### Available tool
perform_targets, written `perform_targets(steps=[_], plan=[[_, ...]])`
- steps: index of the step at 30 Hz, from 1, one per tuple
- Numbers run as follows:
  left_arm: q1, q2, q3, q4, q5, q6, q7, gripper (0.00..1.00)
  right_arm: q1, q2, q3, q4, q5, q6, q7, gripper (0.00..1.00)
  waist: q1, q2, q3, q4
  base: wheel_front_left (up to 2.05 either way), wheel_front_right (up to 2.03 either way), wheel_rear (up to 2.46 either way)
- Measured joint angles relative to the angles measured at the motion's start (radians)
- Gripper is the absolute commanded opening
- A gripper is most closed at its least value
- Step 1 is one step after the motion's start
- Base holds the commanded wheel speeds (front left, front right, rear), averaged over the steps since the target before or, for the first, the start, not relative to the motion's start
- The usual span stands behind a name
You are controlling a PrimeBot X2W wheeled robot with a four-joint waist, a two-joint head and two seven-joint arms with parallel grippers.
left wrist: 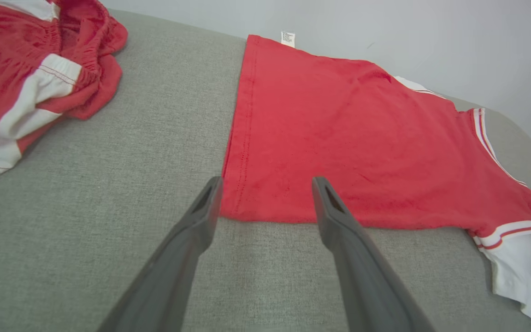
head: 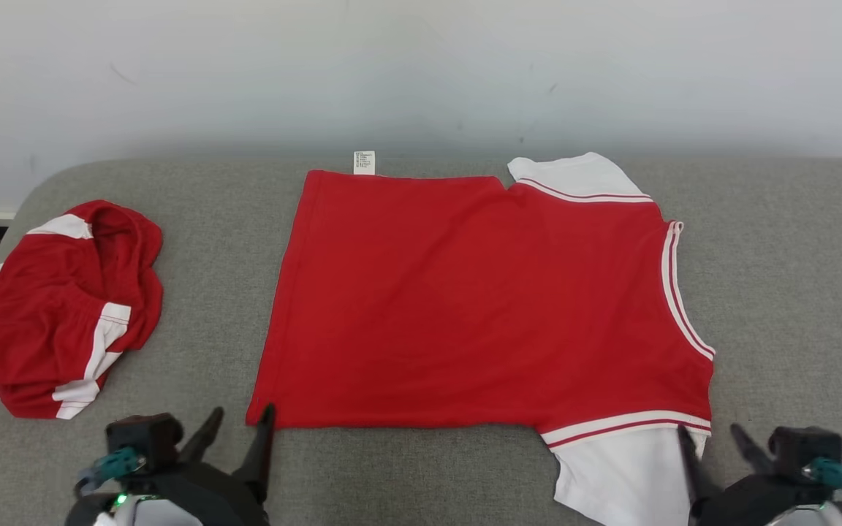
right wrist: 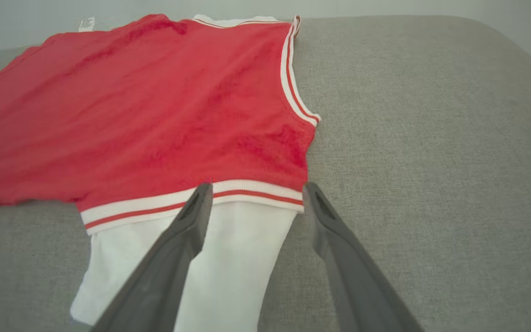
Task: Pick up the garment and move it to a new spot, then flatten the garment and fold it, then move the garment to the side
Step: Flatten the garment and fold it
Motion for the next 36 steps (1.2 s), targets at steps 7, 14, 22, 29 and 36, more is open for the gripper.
perform_targets(steps=[7, 14, 22, 29, 36], plan=[[-0.067, -0.005, -0.033, 0.043, 0.000, -0.003, 0.115, 1.00, 0.034, 0.001, 0.053, -0.036, -0.008, -0.004, 0.181, 1.00, 0.0000, 0.0000, 0.024, -0.009, 0.00, 0.00, 0.00], [-0.121, -0.003, -0.031, 0.113, -0.002, -0.003, 0.187, 1.00, 0.043, 0.001, 0.076, -0.073, -0.008, -0.007, 0.292, 1.00, 0.0000, 0.0001, 0.039, -0.019, 0.00, 0.00, 0.00], [-0.160, 0.022, -0.014, 0.213, 0.011, 0.002, 0.253, 1.00, 0.052, 0.000, 0.080, -0.135, -0.012, -0.016, 0.397, 1.00, 0.0000, 0.0001, 0.052, -0.041, 0.00, 0.00, 0.00], [-0.188, 0.005, -0.011, 0.262, 0.011, 0.006, 0.267, 1.00, 0.083, 0.000, 0.076, -0.179, -0.012, -0.018, 0.467, 1.00, 0.0000, 0.0000, 0.069, -0.061, 0.00, 0.00, 0.00], [-0.241, -0.004, -0.001, 0.302, 0.018, 0.007, 0.270, 1.00, 0.083, 0.011, 0.070, -0.195, -0.012, -0.026, 0.509, 1.00, 0.0001, 0.0001, 0.093, -0.066, 0.00, 0.00, 0.00]])
